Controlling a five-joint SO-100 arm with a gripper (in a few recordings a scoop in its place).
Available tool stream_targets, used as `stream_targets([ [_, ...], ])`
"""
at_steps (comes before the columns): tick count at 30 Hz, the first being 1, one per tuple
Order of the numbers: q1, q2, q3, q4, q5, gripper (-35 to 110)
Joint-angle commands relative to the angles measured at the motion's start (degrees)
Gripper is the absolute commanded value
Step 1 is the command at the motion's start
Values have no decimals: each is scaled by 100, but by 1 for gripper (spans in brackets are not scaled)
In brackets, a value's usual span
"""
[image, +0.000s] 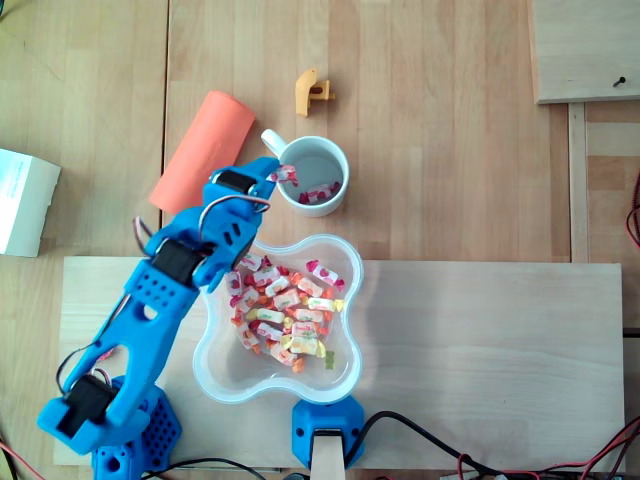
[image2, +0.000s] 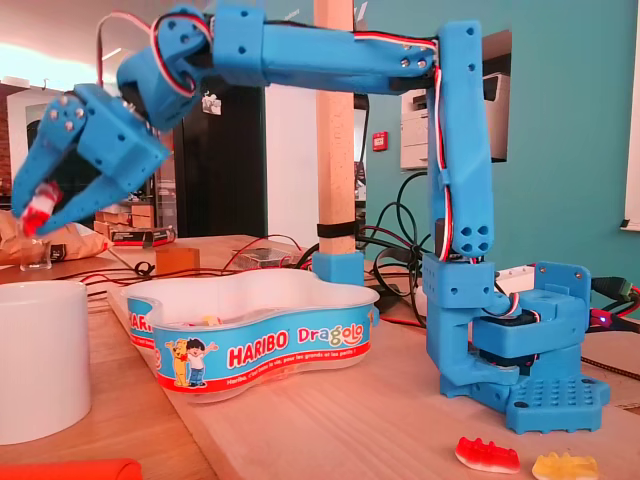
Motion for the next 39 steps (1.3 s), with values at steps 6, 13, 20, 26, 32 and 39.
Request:
stream_targets([
  [6, 132, 70, -176, -79, -44, -2],
  [13, 132, 9, -158, -1002, -53, -2],
  [20, 132, -18, -62, -1327, -114, -2],
  [26, 132, -246, -62, -1397, -141, -2],
  [32, 132, -396, -62, -1397, -141, -2],
  [39, 141, -431, -53, -1397, -141, -2],
])
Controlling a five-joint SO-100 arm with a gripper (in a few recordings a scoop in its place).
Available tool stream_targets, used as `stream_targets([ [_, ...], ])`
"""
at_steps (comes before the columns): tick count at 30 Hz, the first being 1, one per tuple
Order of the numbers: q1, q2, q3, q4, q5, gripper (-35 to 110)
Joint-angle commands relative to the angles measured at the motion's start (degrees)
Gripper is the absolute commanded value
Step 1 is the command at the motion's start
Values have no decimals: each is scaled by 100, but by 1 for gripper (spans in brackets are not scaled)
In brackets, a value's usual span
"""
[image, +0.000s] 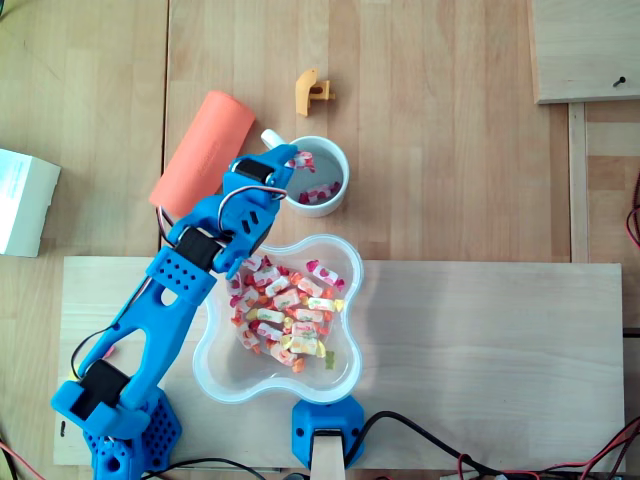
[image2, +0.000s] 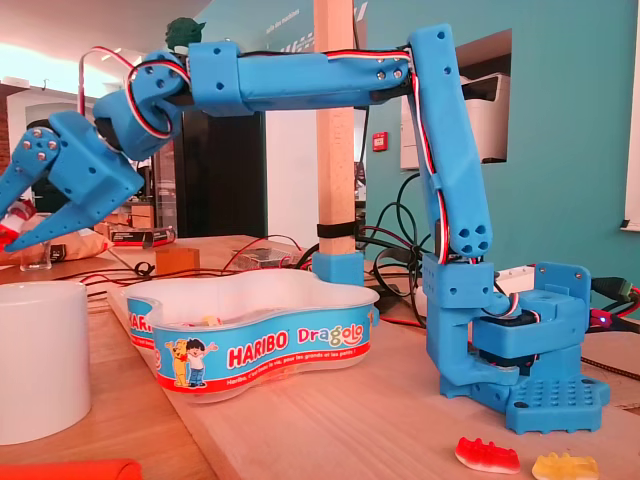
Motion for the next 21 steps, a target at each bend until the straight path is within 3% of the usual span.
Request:
stream_targets([
  [1, 70, 202, -53, -114, -88, -2],
  [21, 483, -26, -79, -114, -88, -2],
])
